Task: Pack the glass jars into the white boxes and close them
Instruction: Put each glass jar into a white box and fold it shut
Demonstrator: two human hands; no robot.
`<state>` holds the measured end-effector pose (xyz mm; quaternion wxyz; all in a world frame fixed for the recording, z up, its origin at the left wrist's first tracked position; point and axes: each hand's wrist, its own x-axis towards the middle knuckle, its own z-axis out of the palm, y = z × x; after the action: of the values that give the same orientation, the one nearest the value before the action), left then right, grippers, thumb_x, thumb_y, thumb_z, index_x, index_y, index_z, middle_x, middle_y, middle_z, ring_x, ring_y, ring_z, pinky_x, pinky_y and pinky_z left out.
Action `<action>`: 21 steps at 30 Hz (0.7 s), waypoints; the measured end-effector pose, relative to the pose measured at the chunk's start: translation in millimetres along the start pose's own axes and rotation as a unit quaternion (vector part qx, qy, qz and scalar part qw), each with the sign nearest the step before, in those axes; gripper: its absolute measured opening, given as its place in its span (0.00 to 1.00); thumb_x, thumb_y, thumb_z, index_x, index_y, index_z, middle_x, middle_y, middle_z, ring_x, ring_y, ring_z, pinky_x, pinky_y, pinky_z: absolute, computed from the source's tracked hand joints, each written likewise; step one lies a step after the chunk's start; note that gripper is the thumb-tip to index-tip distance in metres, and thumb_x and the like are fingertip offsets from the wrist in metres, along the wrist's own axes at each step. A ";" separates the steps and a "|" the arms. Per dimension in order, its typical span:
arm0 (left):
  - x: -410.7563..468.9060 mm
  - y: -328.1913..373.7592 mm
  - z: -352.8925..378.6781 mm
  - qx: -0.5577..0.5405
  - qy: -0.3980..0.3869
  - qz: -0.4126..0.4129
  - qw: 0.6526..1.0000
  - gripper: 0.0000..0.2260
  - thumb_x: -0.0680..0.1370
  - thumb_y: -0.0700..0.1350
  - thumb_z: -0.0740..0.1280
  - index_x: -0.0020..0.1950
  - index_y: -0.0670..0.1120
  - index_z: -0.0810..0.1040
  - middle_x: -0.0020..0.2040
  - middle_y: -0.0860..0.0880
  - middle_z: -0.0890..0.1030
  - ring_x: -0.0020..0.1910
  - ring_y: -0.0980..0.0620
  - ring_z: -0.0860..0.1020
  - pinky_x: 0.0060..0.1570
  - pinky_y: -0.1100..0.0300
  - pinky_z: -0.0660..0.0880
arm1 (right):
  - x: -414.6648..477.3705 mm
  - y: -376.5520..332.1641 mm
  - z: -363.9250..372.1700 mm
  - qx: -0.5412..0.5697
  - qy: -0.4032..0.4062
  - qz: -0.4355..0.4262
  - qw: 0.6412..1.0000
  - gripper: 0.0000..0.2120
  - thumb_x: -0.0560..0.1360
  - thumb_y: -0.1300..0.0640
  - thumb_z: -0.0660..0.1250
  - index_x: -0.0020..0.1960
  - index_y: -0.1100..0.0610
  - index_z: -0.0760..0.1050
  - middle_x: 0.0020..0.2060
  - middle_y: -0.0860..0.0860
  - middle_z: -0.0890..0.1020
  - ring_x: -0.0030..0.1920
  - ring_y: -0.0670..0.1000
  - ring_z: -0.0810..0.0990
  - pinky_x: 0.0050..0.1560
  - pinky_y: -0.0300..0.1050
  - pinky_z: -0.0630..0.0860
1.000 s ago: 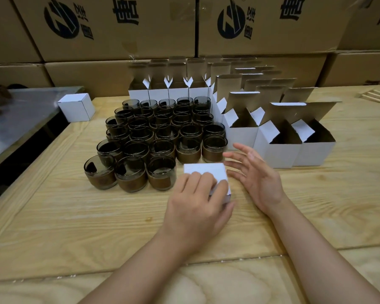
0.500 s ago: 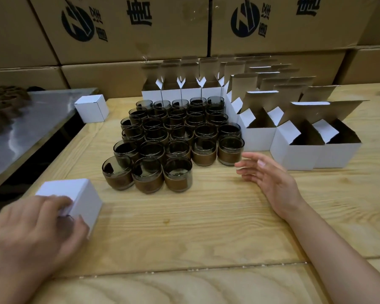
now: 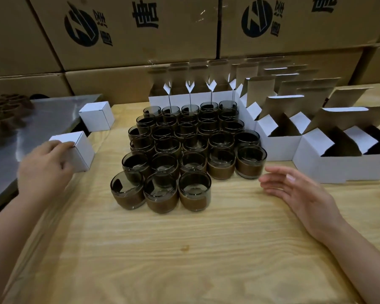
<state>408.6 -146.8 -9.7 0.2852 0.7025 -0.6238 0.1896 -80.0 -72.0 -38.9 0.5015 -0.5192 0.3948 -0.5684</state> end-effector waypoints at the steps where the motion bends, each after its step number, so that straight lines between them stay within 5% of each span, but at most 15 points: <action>1: 9.0 -1.0 2.4 0.012 -0.028 0.001 1.000 0.22 0.71 0.34 0.65 0.64 0.44 0.77 0.62 0.42 0.78 0.57 0.36 0.74 0.51 0.42 0.73 | 0.1 0.6 0.1 -0.003 0.003 0.000 1.000 0.22 0.71 0.52 0.61 0.59 0.64 0.75 0.50 0.64 0.81 0.55 0.62 0.79 0.56 0.50 0.76; 5: 42.1 -0.9 15.9 0.040 -0.126 -0.030 0.991 0.29 0.71 0.35 0.67 0.72 0.48 0.69 0.71 0.43 0.71 0.67 0.39 0.70 0.61 0.45 0.66 | 0.8 1.5 0.6 -0.010 0.017 -0.001 1.000 0.19 0.72 0.60 0.57 0.58 0.67 0.75 0.49 0.66 0.81 0.53 0.62 0.79 0.54 0.51 0.76; 10: 75.0 -0.9 39.5 0.048 -0.188 -0.055 0.980 0.29 0.75 0.39 0.65 0.74 0.51 0.62 0.71 0.43 0.69 0.68 0.40 0.69 0.61 0.44 0.65 | 0.5 3.4 0.8 -0.023 0.024 -0.002 0.999 0.17 0.72 0.61 0.57 0.57 0.66 0.76 0.47 0.64 0.81 0.53 0.61 0.80 0.55 0.52 0.77; 16: 96.9 -14.3 59.7 0.094 -0.285 -0.067 0.951 0.34 0.78 0.41 0.60 0.79 0.57 0.45 0.80 0.52 0.47 0.77 0.48 0.57 0.71 0.45 0.53 | 0.3 5.2 0.7 -0.039 0.022 -0.004 0.999 0.15 0.71 0.60 0.61 0.53 0.60 0.81 0.46 0.62 0.82 0.53 0.60 0.80 0.57 0.51 0.77; 21: 82.8 1.3 52.9 0.052 -0.228 -0.102 0.967 0.36 0.76 0.38 0.61 0.79 0.50 0.45 0.80 0.46 0.48 0.76 0.43 0.56 0.70 0.40 0.56 | -0.8 4.2 2.1 -0.062 0.008 -0.004 0.998 0.14 0.70 0.57 0.64 0.53 0.58 0.81 0.46 0.61 0.83 0.53 0.59 0.81 0.58 0.51 0.76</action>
<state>415.0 -244.2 1.6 0.1162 0.8008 -0.5869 0.0270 -77.3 -71.8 -42.8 0.4628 -0.5465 0.4310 -0.5490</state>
